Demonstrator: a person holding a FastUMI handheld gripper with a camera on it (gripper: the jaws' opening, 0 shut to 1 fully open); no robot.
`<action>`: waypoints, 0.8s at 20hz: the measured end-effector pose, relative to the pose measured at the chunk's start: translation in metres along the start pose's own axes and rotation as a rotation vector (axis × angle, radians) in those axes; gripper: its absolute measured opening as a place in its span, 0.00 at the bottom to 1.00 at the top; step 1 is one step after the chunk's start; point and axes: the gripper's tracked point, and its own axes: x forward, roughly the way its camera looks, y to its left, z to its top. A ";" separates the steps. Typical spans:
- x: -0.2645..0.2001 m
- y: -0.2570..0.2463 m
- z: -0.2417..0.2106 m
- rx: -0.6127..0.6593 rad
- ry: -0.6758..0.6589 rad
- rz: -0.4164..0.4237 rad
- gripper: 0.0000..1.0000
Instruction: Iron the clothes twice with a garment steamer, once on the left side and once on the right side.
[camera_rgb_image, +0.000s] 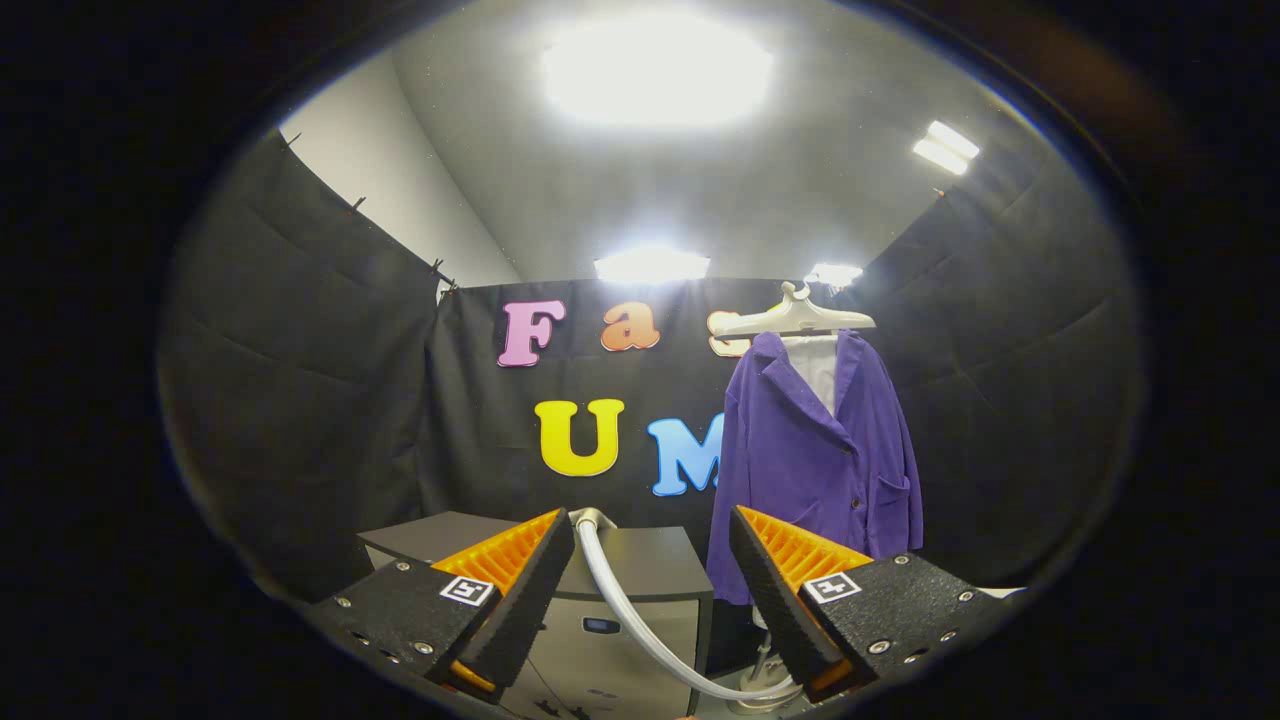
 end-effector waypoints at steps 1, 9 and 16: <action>0.009 0.002 0.002 0.007 0.004 0.012 0.96; 0.091 0.000 0.026 0.033 -0.001 0.078 0.96; 0.168 0.009 0.025 0.017 0.086 0.125 0.96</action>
